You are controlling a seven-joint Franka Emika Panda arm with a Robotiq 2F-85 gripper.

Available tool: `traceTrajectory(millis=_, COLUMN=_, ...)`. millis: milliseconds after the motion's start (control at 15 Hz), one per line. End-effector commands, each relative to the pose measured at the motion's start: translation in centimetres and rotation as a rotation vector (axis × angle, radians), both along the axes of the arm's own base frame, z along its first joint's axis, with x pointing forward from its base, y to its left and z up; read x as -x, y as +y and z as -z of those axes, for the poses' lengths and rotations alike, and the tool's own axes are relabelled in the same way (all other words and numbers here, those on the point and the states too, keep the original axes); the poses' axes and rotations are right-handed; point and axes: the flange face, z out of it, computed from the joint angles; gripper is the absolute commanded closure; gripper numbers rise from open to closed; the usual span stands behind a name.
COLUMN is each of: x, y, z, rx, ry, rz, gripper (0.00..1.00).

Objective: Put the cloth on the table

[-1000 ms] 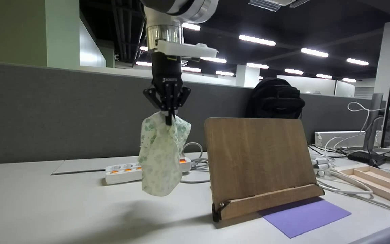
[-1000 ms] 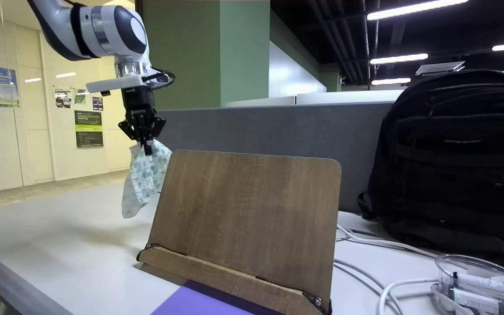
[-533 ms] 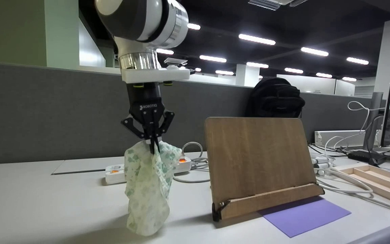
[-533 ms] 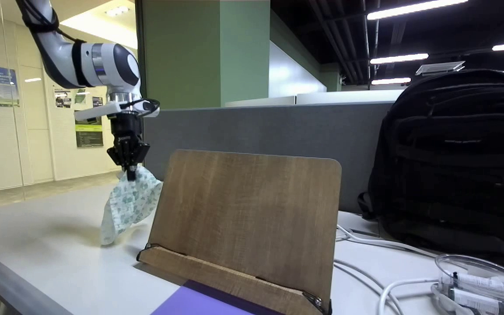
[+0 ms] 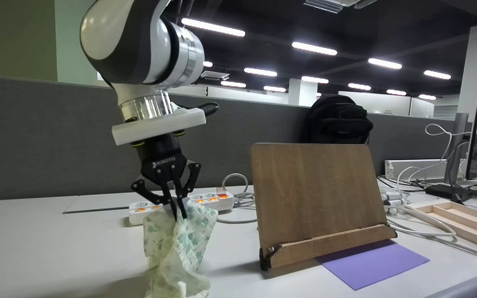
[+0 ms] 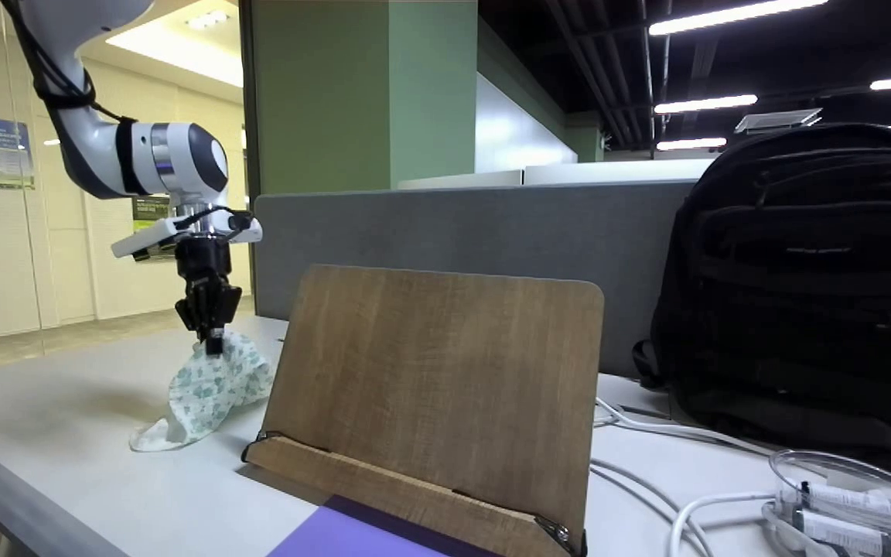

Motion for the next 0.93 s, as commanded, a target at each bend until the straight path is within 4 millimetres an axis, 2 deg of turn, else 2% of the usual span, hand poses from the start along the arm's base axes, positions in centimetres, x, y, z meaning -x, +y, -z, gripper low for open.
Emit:
traceTrajectory(millis=0, x=-0.8, y=0.8, z=-0.1, rx=0.056, ry=-0.014, rz=0.096, gripper=0.58)
traceTrajectory(millis=133, x=-1.1, y=0.8, z=-1.2, rx=0.055, ry=-0.022, rz=0.136, gripper=0.44)
traceTrajectory(millis=533, x=-1.7, y=-0.2, z=-9.0, rx=0.016, ry=-0.099, rz=0.186, gripper=0.04)
traceTrajectory(millis=600, x=-1.6, y=-0.5, z=-10.5, rx=0.012, ry=-0.116, rz=0.193, gripper=0.01)
traceTrajectory(millis=867, x=-0.8, y=-2.6, z=-15.9, rx=0.007, ry=-0.173, rz=0.213, gripper=0.0)
